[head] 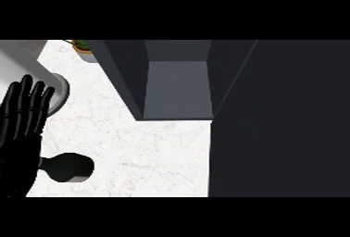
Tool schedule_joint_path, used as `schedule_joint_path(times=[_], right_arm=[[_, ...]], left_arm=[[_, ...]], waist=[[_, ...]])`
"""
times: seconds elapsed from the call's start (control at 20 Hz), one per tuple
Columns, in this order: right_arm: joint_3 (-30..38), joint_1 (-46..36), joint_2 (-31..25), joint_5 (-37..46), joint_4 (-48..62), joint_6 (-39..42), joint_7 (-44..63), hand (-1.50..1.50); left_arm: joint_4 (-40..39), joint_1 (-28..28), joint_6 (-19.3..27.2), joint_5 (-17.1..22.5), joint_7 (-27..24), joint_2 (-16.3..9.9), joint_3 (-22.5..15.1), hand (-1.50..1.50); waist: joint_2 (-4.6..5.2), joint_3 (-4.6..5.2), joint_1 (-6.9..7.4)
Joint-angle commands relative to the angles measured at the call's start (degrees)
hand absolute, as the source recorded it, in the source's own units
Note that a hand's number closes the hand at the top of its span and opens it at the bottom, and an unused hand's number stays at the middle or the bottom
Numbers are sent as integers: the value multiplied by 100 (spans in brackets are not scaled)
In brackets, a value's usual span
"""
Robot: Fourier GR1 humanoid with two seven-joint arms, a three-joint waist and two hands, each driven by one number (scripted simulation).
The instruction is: Pick up the wine, place it into the cabinet and close the cabinet
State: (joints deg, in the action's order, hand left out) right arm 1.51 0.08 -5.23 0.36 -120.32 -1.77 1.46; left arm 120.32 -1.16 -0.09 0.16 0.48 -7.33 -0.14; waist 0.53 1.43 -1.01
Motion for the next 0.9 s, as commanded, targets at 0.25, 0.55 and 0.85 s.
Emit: schedule_joint_path(times=[0.25, 0.55, 0.85], right_arm=[[-800, 871, 363, 409, -970, -68, -23, -150], [-1402, 1268, -270, -903, -1727, 1156, 963, -150], [-1968, 2169, -204, -650, -2717, 1093, 1143, -150]], left_arm=[[-444, 664, -1420, 1467, 274, -496, -136, -150], [492, -126, -1308, 2625, 1868, -394, -444, -150], [1668, 0, -348, 2408, 2996, -181, -908, -150]], waist=[[-74, -138, -37], [-101, -144, 95], [-77, -147, 54]])
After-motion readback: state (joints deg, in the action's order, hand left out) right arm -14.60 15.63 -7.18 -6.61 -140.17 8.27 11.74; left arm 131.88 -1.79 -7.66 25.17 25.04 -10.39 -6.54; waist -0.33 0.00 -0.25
